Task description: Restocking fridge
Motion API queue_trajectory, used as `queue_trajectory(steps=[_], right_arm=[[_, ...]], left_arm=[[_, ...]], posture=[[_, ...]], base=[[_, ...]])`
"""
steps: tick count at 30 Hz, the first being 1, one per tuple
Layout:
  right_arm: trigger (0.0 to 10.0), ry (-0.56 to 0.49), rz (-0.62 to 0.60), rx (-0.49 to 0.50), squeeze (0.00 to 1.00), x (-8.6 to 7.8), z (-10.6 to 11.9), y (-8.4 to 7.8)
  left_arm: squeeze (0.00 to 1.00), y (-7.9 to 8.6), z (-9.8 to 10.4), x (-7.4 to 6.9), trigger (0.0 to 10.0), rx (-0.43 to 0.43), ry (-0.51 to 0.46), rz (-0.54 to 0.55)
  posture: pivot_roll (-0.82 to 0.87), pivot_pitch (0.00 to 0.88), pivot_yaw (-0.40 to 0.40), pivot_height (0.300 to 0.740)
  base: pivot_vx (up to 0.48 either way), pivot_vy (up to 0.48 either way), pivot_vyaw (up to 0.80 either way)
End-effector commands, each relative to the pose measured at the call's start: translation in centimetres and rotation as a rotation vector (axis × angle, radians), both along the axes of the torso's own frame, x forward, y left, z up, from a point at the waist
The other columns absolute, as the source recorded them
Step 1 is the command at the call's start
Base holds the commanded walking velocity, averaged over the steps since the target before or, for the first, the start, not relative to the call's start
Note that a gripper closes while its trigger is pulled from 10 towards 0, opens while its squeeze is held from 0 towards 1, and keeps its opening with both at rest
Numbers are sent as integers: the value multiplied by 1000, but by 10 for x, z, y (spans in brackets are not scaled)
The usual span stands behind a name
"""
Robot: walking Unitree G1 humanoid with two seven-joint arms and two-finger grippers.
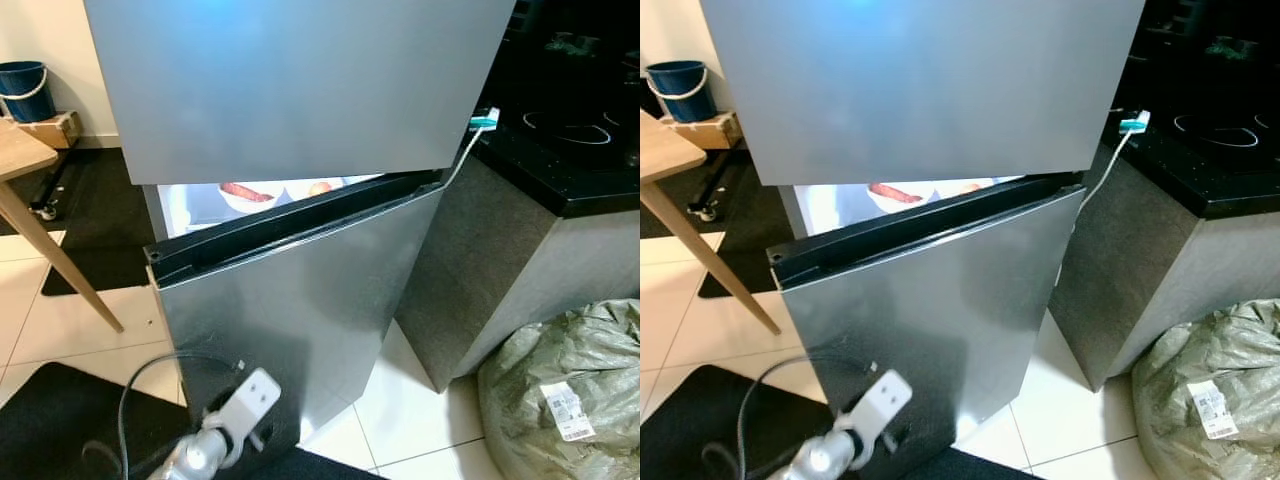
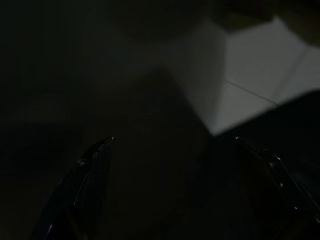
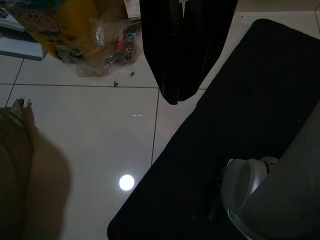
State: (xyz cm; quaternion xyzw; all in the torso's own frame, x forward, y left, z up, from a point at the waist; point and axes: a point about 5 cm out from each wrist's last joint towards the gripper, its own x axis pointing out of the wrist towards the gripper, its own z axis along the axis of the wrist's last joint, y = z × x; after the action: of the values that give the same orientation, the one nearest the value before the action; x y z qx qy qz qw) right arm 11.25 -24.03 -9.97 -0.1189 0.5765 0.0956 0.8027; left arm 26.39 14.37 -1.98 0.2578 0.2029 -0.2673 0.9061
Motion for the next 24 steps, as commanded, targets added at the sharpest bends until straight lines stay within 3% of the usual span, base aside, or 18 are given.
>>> queue_trajectory(steps=[1, 3, 5, 8, 12, 13, 14, 15, 17, 23, 24], right_arm=[[10000, -2, -19, -2, 0, -3, -1, -1], [10000, 1, -24, -4, 0, -5, -1, -1], [10000, 1, -24, -4, 0, -5, -1, -1], [10000, 4, -29, -1, 0, -7, -2, -1], [10000, 4, -32, 1, 0, -8, -2, 0], [10000, 3, -34, 3, 0, -8, -2, 0], [10000, 1, -36, 3, 0, -8, -2, 0], [10000, 1, -36, 3, 0, -8, -2, 0], [10000, -2, -39, -1, 0, -7, -1, -2], [10000, -2, -43, -4, 0, -8, -1, -3], [10000, 3, -40, 0, 0, -9, -2, -1]], left_arm=[[0, 11, 16, 16, 10000, 52, -99, -2], [0, 28, 50, 45, 10000, 125, -270, 18], [0, 28, 50, 45, 10000, 125, -270, 18], [0, 47, 79, 64, 10000, 180, -379, 46], [0, 59, 92, 71, 10000, 235, -414, 49], [0, 91, 115, 82, 10000, 330, -472, 162], [0, 116, 132, 86, 10000, 373, -513, 274], [0, 116, 132, 86, 10000, 373, -513, 274], [0, 147, 158, 89, 10000, 415, -579, 414], [0, 144, 161, 89, 10000, 354, -588, 403], [0, 130, 137, 84, 10000, 290, -514, 369]], posture=[[-45, 0, -55, 740], [-48, 0, -52, 740], [-48, 0, -52, 740], [-54, 0, -50, 740], [-56, 0, -50, 740], [-62, 0, -53, 740], [-62, 0, -53, 740], [-62, 0, -53, 740], [-66, 0, -48, 740], [-65, 0, -46, 740], [-58, 0, -49, 740]], base=[[0, 0, 0], [0, 0, 0], [0, 0, 0], [0, 0, 0], [0, 0, 0], [0, 0, 0], [0, 0, 0], [0, 0, 0], [0, 0, 0], [0, 0, 0], [0, 0, 0]])
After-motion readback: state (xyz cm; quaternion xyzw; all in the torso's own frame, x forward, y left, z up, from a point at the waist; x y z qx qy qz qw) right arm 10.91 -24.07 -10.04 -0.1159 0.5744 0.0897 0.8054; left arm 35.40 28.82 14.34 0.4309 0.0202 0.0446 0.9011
